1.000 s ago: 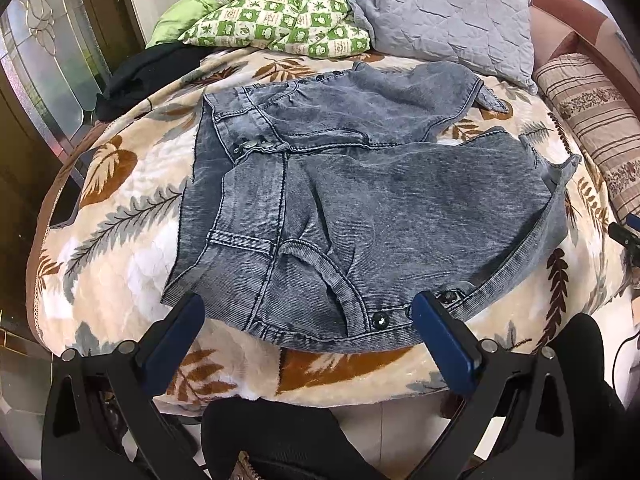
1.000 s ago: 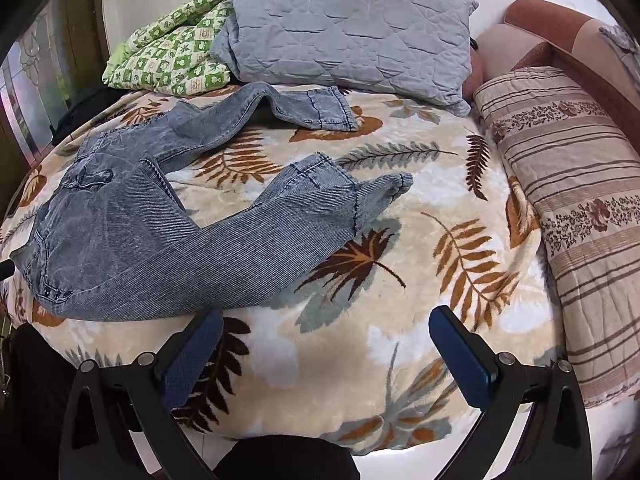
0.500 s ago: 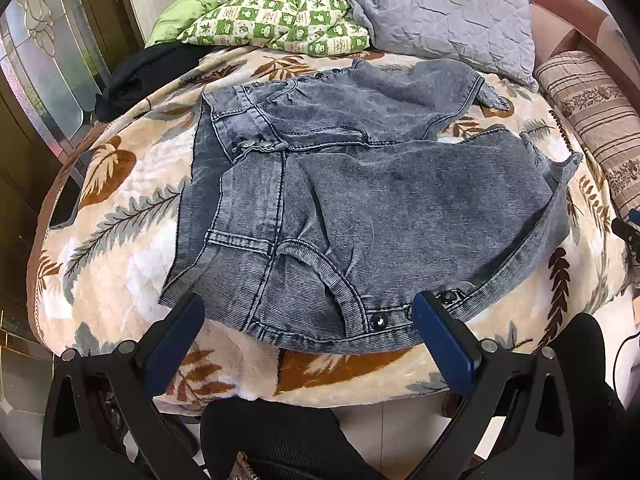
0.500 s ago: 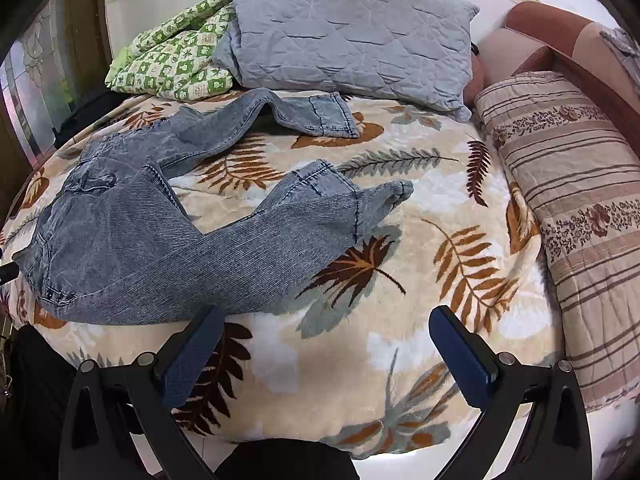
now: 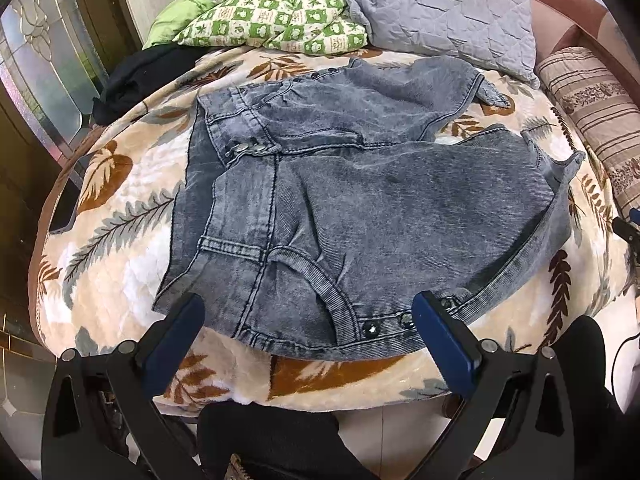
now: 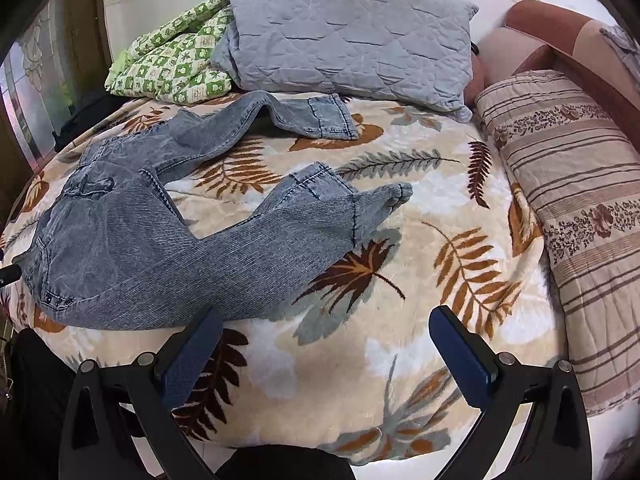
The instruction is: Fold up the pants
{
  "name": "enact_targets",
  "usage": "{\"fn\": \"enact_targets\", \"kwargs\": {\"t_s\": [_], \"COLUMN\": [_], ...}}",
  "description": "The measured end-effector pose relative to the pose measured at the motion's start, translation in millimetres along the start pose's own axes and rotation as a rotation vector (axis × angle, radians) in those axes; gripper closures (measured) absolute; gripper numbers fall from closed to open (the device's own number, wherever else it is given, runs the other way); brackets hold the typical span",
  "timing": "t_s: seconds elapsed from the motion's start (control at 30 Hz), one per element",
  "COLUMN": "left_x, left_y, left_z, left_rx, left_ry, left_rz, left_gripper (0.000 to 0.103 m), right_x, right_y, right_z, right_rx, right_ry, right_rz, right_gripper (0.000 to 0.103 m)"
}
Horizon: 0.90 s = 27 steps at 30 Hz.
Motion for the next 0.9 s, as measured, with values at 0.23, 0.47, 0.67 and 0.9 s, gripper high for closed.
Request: {"fn": "enact_targets", "kwargs": {"t_s": [0.23, 0.47, 0.67, 0.9], "left_x": [8, 11, 11, -26], "left_y": [-1, -3, -6, -13], "left_z": [-2, -2, -2, -12], "left_rx": [-0.007, -0.014, -0.028, -0.087], "left_ry": [-0.018, -0.018, -0.011, 0.135], "left_rz": [0.0, -0.001, -0.002, -0.007], "left_gripper": [0.0, 0.0, 0.0, 0.0], "right_x": [1, 5, 12, 59], "right_y": [-4, -5, -11, -36], "right_z": [3, 2, 1, -12], "right_rx": [-0.011, -0.009, -0.014, -0.028], "right_ry": [-0.001, -0.005, -0.029, -0.216], "right_rz": [-0.008, -0.008, -0.026, -0.072], "right_gripper": [0.0, 0.0, 0.0, 0.0]}}
Point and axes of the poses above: each gripper's, at about its wrist camera, not at the fingertips, and y roughly against the way its jaws point, x to its right, z to its underside, the point moved 3 cm from there along -y, roughly the way its jaws point, and after that the axes turned 12 degrees about y, right-handed, at the moved point
